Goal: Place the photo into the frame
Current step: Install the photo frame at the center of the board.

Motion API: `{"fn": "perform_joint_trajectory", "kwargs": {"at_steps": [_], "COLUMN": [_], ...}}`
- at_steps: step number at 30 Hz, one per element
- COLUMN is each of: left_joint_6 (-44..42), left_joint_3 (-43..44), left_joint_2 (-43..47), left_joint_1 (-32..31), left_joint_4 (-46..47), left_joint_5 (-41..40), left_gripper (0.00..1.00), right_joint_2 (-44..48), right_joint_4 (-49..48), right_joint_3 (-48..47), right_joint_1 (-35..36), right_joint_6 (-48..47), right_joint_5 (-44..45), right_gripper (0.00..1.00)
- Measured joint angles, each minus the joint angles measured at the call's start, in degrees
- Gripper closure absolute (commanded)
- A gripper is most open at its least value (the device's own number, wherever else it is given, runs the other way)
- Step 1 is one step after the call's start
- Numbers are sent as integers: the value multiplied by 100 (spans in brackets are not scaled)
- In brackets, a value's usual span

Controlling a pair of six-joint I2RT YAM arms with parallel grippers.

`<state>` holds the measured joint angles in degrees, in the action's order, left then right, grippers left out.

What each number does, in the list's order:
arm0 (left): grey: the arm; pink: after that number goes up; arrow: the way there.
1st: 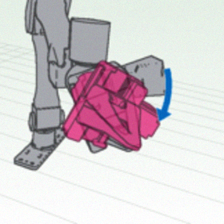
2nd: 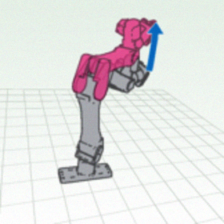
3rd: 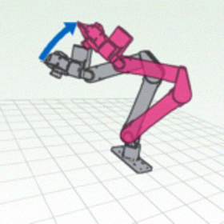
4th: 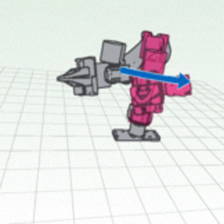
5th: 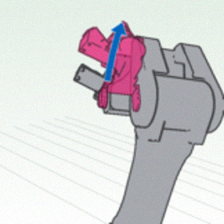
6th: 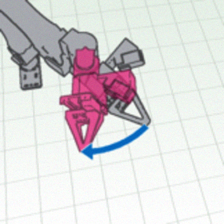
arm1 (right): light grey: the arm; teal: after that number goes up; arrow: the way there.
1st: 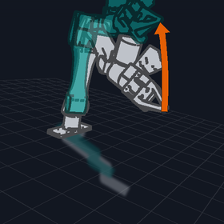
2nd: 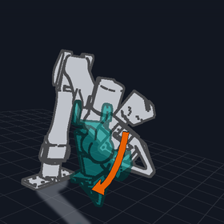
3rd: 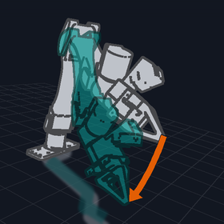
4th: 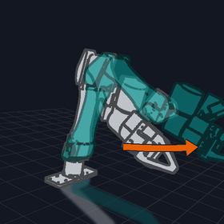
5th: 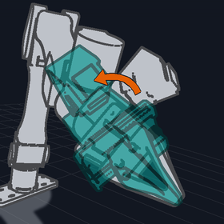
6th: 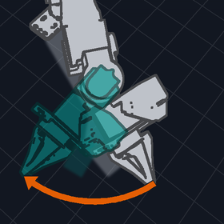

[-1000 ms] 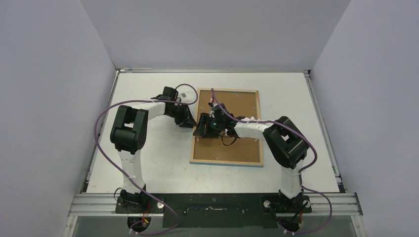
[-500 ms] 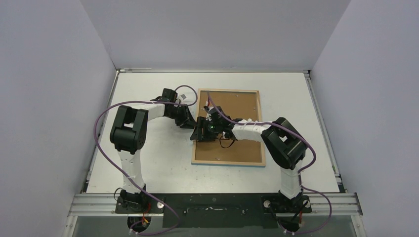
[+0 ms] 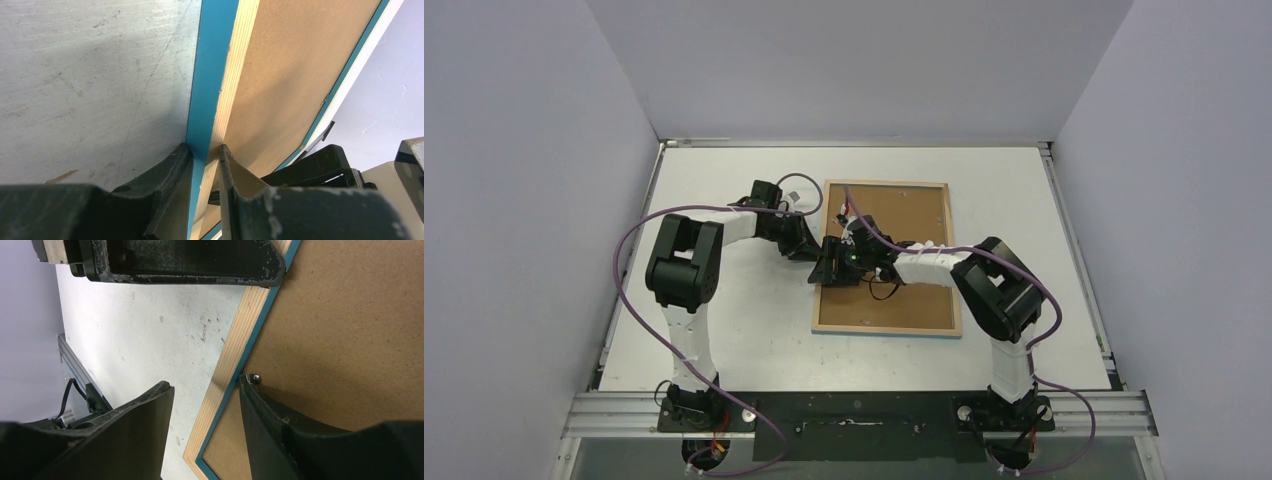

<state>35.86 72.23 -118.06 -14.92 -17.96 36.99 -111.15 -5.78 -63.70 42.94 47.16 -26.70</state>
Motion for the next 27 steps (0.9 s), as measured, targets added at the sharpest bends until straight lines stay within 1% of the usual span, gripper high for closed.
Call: {"fn": "perform_joint_trajectory", "kwargs": {"at_steps": [3,14,19,27], "left_joint_6": [2,177,273,317], "left_joint_3": [-2,-111,-149,-247], "left_joint_2": [0,9,13,42], "left_joint_1": [0,37,66,96], "left_joint_4": [4,179,249,389], "left_joint_5": [4,96,118,164], "left_gripper": [81,81,81,84], "right_joint_2": [17,37,37,120], "right_joint_4": [-105,-398,-675,-1019], "right_joint_3": [57,175,280,470], "right_joint_1": [-4,17,17,35], "right_joint_6": [-20,-164,-153,-153], "right_joint_5": [-42,-160,-227,-216], "right_gripper": [41,37,30,29]}}
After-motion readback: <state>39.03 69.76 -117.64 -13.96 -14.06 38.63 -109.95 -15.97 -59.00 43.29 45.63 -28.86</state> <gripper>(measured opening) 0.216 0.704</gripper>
